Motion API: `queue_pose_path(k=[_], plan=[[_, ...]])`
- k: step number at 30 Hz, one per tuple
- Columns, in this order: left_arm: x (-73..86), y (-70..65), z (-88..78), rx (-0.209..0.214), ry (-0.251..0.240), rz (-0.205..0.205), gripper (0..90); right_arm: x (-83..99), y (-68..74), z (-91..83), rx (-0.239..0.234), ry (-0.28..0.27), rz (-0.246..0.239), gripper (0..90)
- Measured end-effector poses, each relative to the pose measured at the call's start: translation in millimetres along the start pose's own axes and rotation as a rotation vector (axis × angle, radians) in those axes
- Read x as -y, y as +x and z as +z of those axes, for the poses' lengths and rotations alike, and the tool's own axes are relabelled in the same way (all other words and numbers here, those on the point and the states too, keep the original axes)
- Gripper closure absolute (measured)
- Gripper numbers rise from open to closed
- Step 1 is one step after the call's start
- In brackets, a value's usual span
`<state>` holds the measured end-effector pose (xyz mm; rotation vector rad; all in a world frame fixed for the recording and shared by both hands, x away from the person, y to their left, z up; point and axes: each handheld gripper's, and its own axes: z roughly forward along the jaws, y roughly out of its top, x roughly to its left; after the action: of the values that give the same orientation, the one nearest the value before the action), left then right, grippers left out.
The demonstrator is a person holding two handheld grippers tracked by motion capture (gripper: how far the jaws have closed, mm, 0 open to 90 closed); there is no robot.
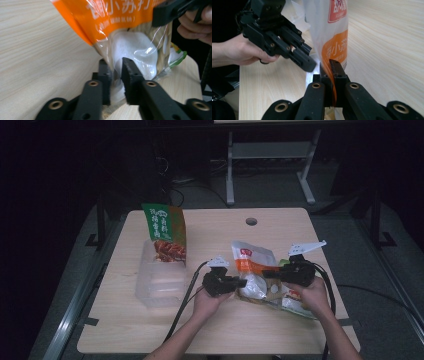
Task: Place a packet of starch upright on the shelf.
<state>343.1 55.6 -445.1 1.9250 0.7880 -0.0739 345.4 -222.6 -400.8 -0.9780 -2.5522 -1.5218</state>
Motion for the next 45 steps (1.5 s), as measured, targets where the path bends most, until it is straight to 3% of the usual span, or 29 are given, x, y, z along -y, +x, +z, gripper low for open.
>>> queue_pose_path(k=[11,15,19,21,24,31,35,36,38,39,45], plan=[[2.4,-3.6,2.0,-0.022,0.021,0.03,79.0,2.1,-1.2,8.3,0.037,0.047,0.036,84.5],[3.2,-4.6,1.2,-0.021,0.02,0.029,77.3,2.9,-1.7,9.3,0.052,0.053,0.044,89.4],[3.6,-12.4,-6.2,-0.055,0.035,0.063,68.5,4.0,-0.8,3.1,0.02,0.009,0.07,89.7],[5.0,-15.3,-10.9,-0.074,0.044,0.088,64.5,3.3,3.4,2.3,0.019,-0.002,0.056,89.8],[8.1,-15.7,-17.2,-0.084,0.045,0.088,61.6,1.5,10.2,1.6,0.006,-0.017,0.04,89.8],[8.7,-10.9,-24.7,-0.047,0.014,0.081,54.3,-1.8,20.6,3.2,-0.031,-0.035,0.006,89.9],[7.5,-9.0,-20.3,-0.022,0.013,0.048,50.7,-2.9,23.2,4.5,-0.066,-0.031,-0.016,89.7],[7.2,-8.4,-19.8,-0.016,0.018,0.05,51.7,-3.2,23.8,5.0,-0.068,-0.02,-0.026,89.7],[7.0,-10.7,-18.8,-0.002,0.002,0.057,67.7,-3.8,25.8,5.3,-0.061,-0.003,-0.045,89.5],[6.5,-12.0,-18.8,-0.008,0.002,0.061,70.9,-3.9,26.0,5.3,-0.057,0.0,-0.048,89.5],[4.8,-16.3,-20.0,-0.022,-0.002,0.078,80.2,-6.4,29.1,5.2,-0.029,0.046,-0.055,86.3]])
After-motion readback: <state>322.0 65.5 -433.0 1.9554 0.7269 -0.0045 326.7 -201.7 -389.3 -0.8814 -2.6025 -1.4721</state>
